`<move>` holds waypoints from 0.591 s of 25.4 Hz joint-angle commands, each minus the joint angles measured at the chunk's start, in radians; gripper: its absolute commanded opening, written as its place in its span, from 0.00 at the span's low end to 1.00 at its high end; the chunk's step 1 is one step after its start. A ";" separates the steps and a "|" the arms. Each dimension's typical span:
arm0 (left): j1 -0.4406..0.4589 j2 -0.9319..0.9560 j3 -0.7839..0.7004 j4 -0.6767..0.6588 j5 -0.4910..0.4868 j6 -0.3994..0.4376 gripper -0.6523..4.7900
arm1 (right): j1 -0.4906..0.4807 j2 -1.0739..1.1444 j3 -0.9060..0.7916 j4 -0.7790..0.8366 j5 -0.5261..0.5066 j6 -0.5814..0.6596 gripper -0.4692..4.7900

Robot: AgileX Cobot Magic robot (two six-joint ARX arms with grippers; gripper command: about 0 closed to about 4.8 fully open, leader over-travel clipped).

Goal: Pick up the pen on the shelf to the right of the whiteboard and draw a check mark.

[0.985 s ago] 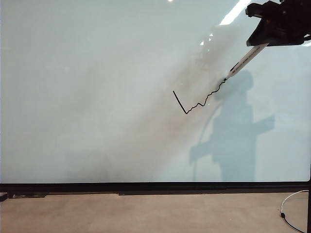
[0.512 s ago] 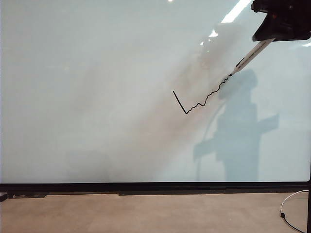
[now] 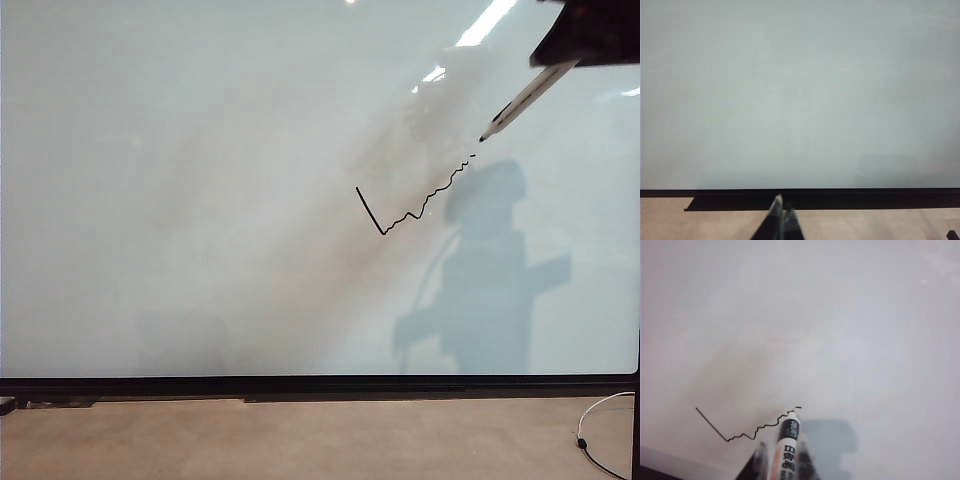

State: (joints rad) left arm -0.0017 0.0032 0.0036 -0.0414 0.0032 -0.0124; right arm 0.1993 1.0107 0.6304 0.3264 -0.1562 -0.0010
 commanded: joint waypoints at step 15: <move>0.000 0.000 0.003 0.013 0.000 0.005 0.11 | -0.002 -0.276 -0.051 -0.216 0.008 -0.111 0.08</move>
State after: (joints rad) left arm -0.0017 0.0029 0.0036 -0.0414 0.0032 -0.0124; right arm 0.1967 0.7555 0.5903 0.0879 -0.1528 -0.1078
